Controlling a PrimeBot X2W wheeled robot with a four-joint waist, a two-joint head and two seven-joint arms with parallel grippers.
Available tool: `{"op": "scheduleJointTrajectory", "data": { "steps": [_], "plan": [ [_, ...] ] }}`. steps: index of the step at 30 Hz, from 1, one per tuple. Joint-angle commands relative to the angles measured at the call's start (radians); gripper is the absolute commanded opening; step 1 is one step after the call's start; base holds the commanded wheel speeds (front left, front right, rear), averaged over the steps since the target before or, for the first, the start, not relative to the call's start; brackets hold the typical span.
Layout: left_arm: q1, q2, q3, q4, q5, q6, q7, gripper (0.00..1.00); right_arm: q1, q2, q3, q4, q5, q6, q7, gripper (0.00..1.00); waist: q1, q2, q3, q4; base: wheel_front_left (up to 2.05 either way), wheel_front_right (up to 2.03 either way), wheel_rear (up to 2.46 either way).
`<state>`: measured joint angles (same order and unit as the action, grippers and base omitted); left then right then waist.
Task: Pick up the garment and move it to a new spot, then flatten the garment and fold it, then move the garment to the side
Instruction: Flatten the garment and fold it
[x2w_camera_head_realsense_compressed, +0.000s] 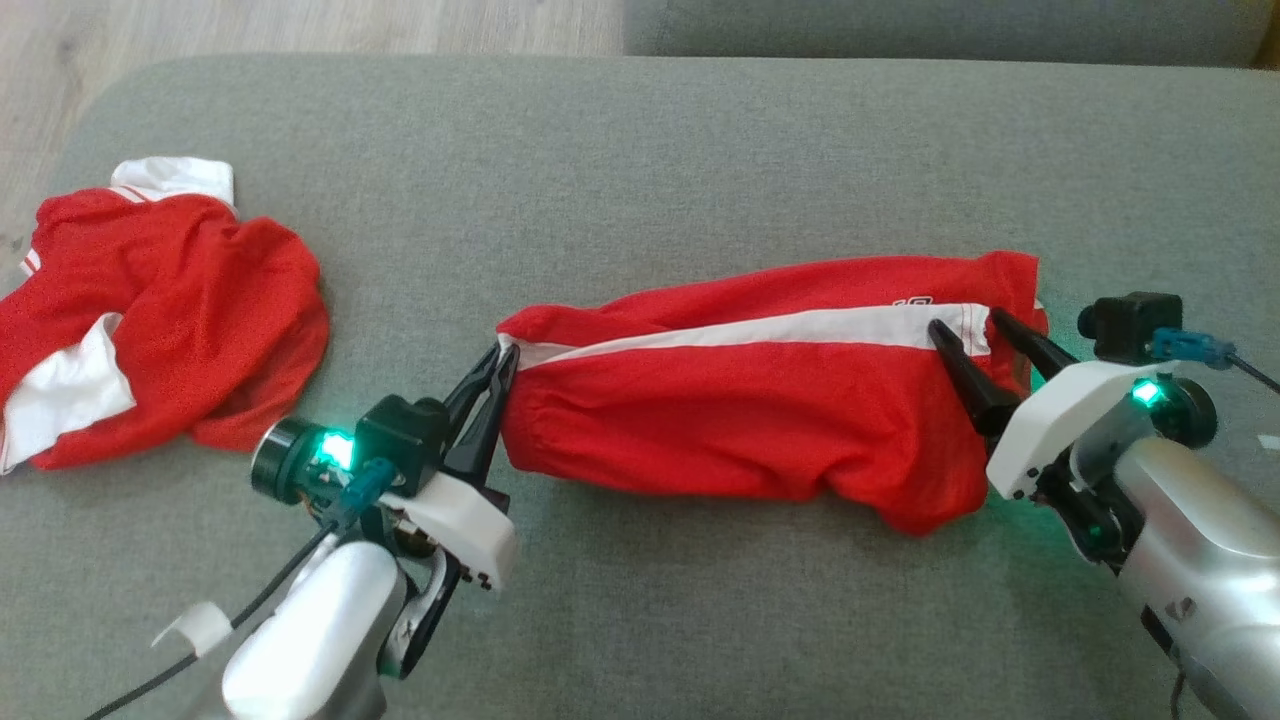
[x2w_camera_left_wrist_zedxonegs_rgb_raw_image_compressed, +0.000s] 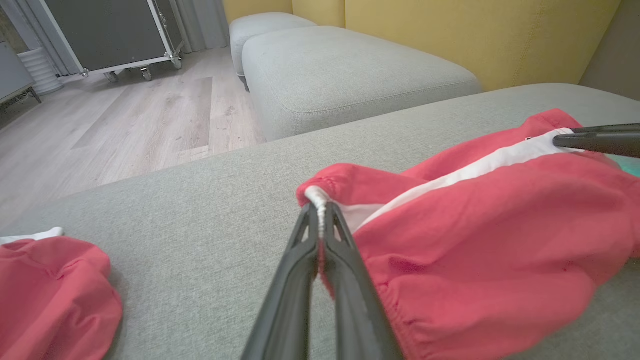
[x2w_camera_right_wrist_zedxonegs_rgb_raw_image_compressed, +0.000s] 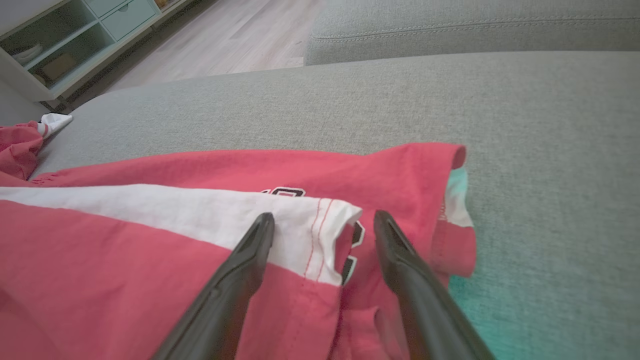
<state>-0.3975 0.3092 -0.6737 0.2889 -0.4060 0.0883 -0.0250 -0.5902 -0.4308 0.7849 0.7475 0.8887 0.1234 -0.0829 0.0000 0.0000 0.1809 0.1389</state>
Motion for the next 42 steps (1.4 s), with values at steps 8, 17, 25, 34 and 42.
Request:
{"op": "scheduleJointTrajectory", "data": {
  "steps": [8,17,25,34,42],
  "plan": [
    [-0.066,0.014,0.035,0.000,-0.003,0.002,-0.023,0.00,-0.046,-0.037,0.103,0.005,0.116,0.007,-0.055,0.00,0.0000,0.0000,0.007,0.007,0.00,0.00,0.00],
    [-0.087,0.028,0.041,0.002,0.001,-0.006,-0.070,0.00,-0.109,-0.082,0.155,-0.007,0.137,0.007,-0.166,0.00,0.0000,0.0000,-0.013,-0.021,0.00,0.00,0.00],
    [-0.363,-0.010,0.052,0.055,0.006,-0.112,-0.108,0.00,-0.341,-0.172,-0.210,-0.118,-0.037,0.007,-0.178,0.00,0.0000,0.0000,0.068,-0.081,0.00,0.00,0.00],
    [-0.867,-0.108,0.099,0.280,0.097,-0.134,-0.224,0.00,-0.582,-0.097,-0.634,-0.283,-0.357,0.007,-0.179,0.00,0.0000,0.0000,0.202,-0.167,0.00,0.00,0.00],
    [-0.836,-0.126,0.148,0.228,0.148,-0.128,-0.236,0.00,-0.493,-0.064,-0.698,-0.372,-0.421,0.007,-0.179,0.00,0.0000,0.0000,0.198,-0.191,0.00,0.00,0.00]
  ]
}}
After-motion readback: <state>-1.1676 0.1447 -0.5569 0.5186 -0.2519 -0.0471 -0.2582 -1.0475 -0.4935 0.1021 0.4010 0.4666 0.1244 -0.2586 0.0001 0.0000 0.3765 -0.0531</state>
